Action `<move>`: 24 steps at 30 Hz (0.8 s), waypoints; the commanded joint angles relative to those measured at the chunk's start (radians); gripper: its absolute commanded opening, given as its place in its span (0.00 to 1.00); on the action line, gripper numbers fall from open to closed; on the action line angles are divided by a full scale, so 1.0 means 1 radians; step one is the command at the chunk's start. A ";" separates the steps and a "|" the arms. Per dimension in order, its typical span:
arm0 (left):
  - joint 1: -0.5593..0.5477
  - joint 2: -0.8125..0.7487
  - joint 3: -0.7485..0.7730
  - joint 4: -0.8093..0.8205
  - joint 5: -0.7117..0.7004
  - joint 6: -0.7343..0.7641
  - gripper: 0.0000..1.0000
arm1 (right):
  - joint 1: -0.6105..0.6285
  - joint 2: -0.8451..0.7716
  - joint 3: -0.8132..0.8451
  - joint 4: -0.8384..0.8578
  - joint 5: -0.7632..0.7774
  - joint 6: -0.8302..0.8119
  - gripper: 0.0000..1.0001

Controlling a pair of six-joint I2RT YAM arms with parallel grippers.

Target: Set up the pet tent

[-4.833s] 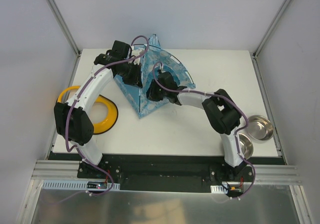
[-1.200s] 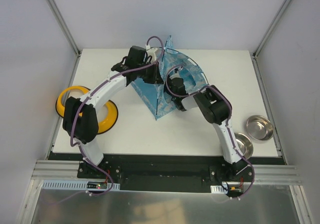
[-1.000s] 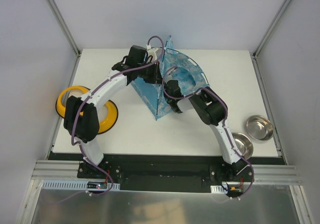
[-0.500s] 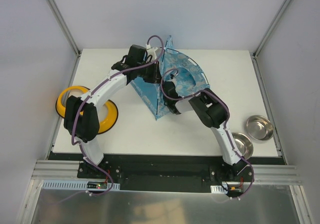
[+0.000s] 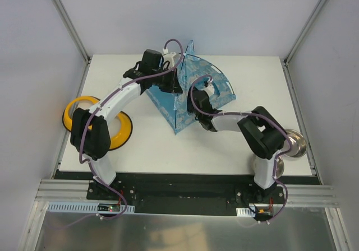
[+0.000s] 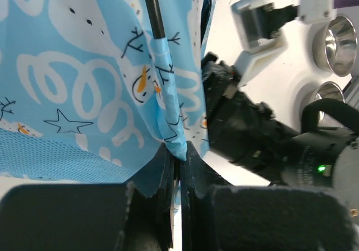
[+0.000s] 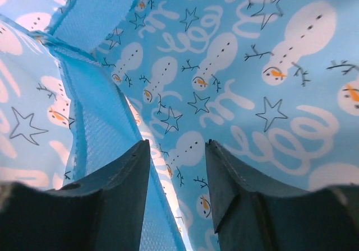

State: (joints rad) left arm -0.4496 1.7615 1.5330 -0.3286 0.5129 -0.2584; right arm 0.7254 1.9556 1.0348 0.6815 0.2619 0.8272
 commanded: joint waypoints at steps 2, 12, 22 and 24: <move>0.034 -0.056 0.004 -0.062 0.042 0.123 0.00 | 0.008 -0.210 -0.039 -0.189 0.089 -0.062 0.52; 0.054 -0.044 0.087 -0.162 0.073 0.324 0.00 | -0.011 -0.467 0.076 -0.773 0.264 -0.209 0.66; 0.087 0.125 0.323 -0.164 0.015 0.384 0.02 | -0.059 -0.711 0.071 -1.129 0.224 -0.180 0.69; 0.094 0.112 0.314 -0.164 0.000 0.381 0.31 | -0.086 -0.750 0.068 -1.206 0.234 -0.171 0.70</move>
State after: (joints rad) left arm -0.3824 1.8824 1.7973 -0.5129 0.5320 0.0814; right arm 0.6872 1.3006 1.0847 -0.3088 0.4675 0.6380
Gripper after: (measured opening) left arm 0.095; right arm 0.691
